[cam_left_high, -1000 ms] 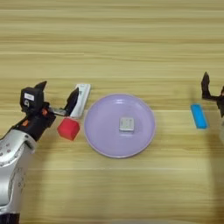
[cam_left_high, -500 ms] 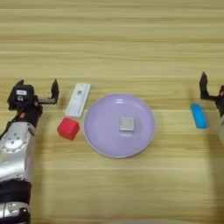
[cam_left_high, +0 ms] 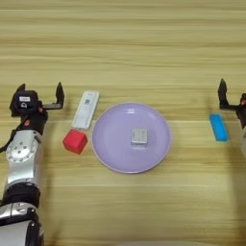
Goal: Move the objects on the table
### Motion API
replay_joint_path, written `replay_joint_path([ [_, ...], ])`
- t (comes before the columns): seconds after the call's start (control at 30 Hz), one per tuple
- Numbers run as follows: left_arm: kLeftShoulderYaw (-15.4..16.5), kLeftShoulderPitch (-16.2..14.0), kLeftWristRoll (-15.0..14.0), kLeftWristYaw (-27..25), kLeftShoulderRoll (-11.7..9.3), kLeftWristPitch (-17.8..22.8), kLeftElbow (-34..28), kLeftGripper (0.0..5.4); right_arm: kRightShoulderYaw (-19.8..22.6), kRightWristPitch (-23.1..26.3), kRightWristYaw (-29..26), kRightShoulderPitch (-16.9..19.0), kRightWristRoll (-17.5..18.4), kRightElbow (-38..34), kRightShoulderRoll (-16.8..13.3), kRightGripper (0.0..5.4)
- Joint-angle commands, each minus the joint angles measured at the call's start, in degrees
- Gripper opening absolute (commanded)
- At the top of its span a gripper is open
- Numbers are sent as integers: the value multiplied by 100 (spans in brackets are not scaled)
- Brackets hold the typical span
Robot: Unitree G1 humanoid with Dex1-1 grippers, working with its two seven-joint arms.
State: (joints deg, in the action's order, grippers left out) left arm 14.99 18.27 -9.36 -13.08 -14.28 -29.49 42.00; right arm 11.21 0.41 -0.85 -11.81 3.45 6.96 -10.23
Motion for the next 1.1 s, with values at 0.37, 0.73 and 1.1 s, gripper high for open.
replay_joint_path([
  [0.37,-98,-76,-101,-323,181,-337,213,537,-603,-71,-618,272,-123,-464,-69,540],
  [0.73,-32,-109,-238,-369,260,-383,188,537,-1292,-160,-1024,420,-278,-618,97,540],
  [1.1,-60,-108,-202,-269,292,-387,168,537,-2155,156,-1574,537,-290,-825,309,540],
])
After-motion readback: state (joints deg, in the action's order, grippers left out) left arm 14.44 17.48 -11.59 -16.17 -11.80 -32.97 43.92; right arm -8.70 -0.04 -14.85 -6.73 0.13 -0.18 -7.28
